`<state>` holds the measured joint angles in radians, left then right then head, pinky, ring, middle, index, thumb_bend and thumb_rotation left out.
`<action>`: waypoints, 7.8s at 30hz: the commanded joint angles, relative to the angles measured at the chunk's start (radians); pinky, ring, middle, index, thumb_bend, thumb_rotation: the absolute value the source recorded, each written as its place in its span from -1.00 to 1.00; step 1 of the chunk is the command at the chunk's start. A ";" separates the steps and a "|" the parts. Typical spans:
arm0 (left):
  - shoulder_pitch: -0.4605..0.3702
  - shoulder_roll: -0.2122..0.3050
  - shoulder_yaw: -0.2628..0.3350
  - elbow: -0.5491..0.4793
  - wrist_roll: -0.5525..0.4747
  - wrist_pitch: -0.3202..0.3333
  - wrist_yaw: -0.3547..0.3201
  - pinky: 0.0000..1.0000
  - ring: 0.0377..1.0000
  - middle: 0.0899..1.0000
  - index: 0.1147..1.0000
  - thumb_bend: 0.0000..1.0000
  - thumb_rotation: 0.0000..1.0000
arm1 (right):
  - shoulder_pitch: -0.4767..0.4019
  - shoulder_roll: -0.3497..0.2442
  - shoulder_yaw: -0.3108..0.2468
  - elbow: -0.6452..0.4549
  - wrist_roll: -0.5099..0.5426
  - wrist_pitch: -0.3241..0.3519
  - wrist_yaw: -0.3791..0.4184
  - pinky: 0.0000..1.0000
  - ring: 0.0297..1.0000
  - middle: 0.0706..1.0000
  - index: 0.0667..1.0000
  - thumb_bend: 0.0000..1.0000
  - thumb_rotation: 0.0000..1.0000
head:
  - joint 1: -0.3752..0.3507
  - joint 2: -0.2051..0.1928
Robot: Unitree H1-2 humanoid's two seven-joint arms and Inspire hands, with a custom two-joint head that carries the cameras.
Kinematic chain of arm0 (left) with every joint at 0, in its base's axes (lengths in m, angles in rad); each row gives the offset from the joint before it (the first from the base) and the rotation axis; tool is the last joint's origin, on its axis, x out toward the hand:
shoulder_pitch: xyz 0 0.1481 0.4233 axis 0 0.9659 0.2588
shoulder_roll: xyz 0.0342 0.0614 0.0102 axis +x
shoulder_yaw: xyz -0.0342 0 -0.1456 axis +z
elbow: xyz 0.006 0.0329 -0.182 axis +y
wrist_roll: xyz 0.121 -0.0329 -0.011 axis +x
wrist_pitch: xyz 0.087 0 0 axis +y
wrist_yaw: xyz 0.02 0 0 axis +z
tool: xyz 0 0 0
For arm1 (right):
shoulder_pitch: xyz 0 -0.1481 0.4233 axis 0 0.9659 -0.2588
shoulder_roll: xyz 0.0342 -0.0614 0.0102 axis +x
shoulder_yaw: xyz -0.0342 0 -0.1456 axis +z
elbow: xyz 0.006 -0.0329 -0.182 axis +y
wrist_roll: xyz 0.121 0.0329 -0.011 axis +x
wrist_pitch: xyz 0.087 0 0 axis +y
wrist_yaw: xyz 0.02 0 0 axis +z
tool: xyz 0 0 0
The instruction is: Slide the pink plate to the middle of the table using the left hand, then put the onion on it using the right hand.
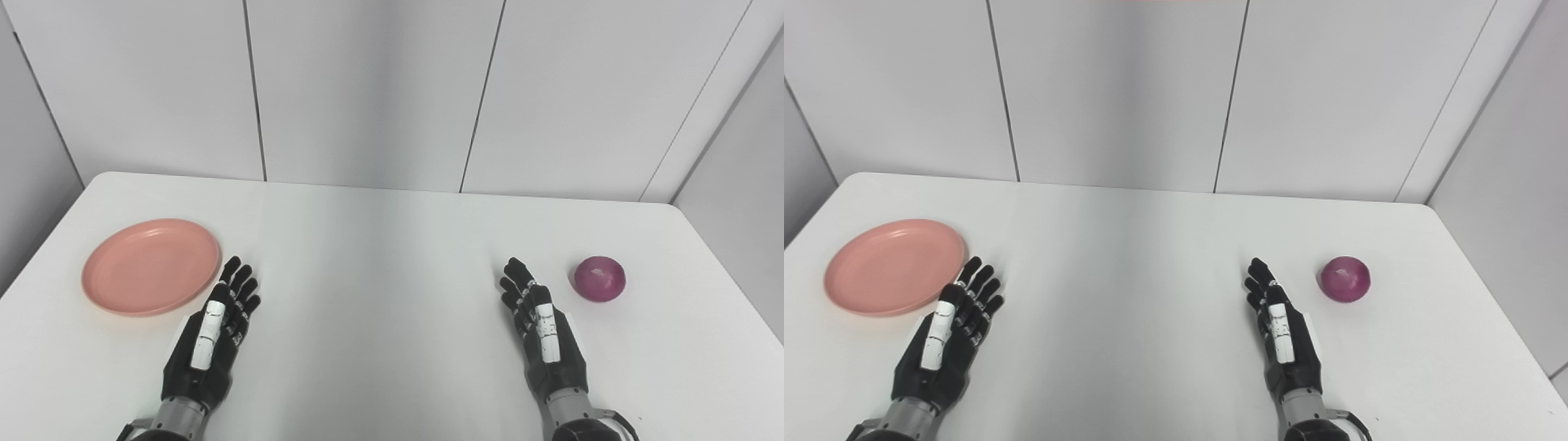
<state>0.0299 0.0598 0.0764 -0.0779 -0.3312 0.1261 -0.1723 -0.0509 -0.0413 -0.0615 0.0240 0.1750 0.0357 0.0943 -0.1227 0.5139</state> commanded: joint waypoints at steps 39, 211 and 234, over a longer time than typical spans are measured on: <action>0.035 0.009 -0.002 0.053 0.007 0.065 0.008 1.00 1.00 1.00 1.00 0.55 0.57 | 0.082 0.025 -0.002 0.101 0.002 -0.040 -0.010 1.00 0.96 0.88 0.81 0.66 0.80 | -0.003 0.000; -0.758 0.503 0.276 1.258 -0.027 -0.423 -0.162 0.31 0.38 0.38 0.52 0.76 0.66 | 0.096 -0.105 -0.073 0.266 0.131 -0.097 0.156 1.00 1.00 1.00 1.00 0.27 1.00 | 0.420 -0.182; -0.678 0.383 0.201 1.180 -0.009 -0.367 -0.182 0.40 0.43 0.44 0.61 0.70 0.69 | 0.098 -0.095 -0.071 0.246 0.134 -0.083 0.148 1.00 1.00 1.00 1.00 0.36 1.00 | 0.403 -0.166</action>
<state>-0.6492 0.4603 0.2924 1.1035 -0.3467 -0.2725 -0.3252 -0.1212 -0.1488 -0.1272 0.1495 0.3047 -0.0468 0.2305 0.2807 0.3466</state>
